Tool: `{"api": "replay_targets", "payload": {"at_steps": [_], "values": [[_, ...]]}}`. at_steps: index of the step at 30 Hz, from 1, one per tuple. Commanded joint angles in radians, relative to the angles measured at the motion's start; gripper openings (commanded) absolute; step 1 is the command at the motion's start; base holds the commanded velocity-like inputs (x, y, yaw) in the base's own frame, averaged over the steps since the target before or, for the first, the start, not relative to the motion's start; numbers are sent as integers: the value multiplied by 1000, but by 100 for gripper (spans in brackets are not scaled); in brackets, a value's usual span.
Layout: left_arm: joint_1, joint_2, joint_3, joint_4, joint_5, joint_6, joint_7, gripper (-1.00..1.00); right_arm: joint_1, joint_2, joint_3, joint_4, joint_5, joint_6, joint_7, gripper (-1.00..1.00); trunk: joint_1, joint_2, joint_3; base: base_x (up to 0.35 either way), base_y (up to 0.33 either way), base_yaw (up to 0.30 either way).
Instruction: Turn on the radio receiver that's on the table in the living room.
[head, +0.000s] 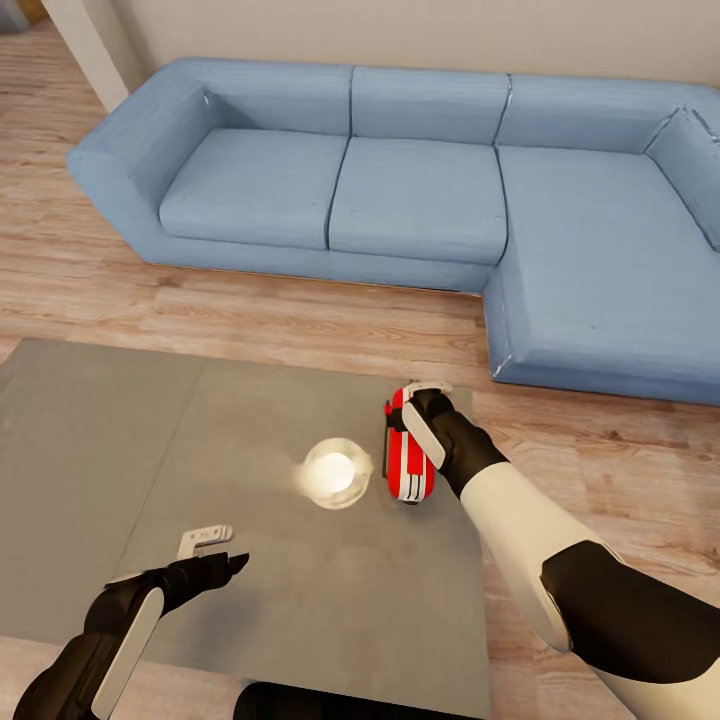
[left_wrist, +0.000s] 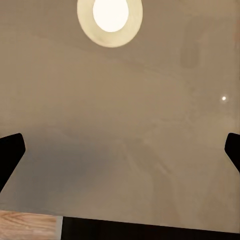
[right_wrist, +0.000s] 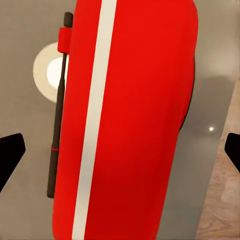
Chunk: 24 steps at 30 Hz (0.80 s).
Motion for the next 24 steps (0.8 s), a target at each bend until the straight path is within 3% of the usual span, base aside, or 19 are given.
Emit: {"api": "replay_targets", "payload": {"at_steps": [1,5,14,24], "values": [[0,0,0,0,0,0,0,100,0,0,0,1,0,-1,0,100,0,0,0,0,0,0],[0,0,0,0,0,0,0,100,0,0,-1,7,-3,-6,1,100,0,0,0,0,0,0],[0,0,0,0,0,0,0,100,0,0,-1,10,-90,-11,3,100,0,0,0,0,0,0],[0,0,0,0,0,0,0,100,0,0,-1,12,-108,-18,61,100,0,0,0,0,0,0]]}}
